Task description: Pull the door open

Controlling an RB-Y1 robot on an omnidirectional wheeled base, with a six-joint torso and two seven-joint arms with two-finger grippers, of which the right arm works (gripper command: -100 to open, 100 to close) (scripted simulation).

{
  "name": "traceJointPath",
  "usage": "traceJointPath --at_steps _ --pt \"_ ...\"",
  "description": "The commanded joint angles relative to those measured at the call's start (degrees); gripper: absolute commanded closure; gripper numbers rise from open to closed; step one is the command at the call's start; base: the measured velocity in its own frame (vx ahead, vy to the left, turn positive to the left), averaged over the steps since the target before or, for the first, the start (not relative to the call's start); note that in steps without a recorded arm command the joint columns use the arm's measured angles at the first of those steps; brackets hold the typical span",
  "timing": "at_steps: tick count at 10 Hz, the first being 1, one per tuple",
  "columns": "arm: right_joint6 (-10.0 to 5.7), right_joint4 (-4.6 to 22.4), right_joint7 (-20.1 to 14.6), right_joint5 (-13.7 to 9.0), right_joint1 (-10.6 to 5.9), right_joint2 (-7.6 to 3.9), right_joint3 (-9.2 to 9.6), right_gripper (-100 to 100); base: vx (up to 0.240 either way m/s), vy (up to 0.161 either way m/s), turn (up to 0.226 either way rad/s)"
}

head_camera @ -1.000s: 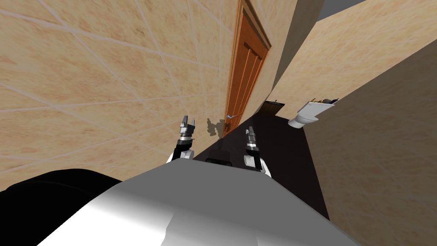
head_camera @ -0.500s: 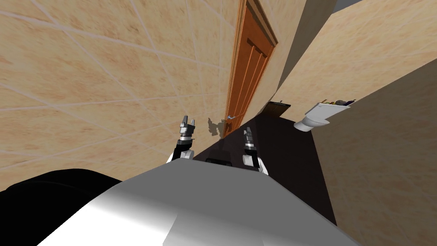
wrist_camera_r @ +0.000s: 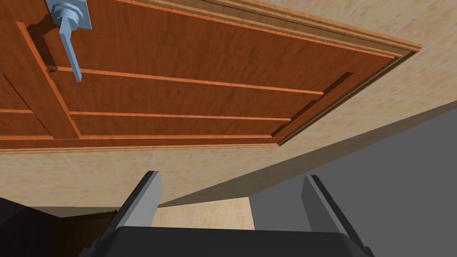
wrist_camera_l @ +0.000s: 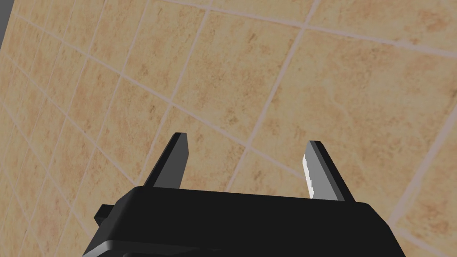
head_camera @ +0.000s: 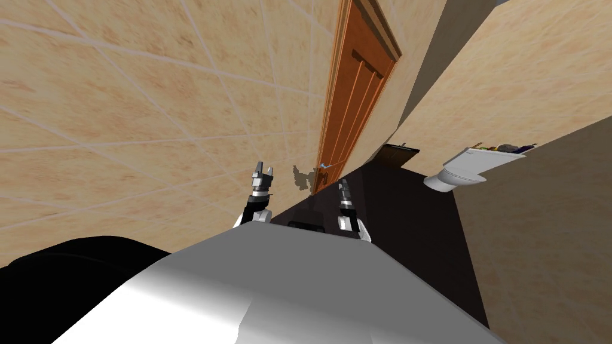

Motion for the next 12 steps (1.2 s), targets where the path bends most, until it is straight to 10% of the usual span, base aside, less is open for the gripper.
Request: traceJointPath --at_steps 1,12 --pt "-0.37 2.1 -0.5 0.0 -0.91 -0.14 0.31 -100 0.061 -0.094 0.137" --pt "-4.56 18.4 -3.9 -0.3 -7.68 -0.92 2.15 -100 0.064 -0.097 0.121"
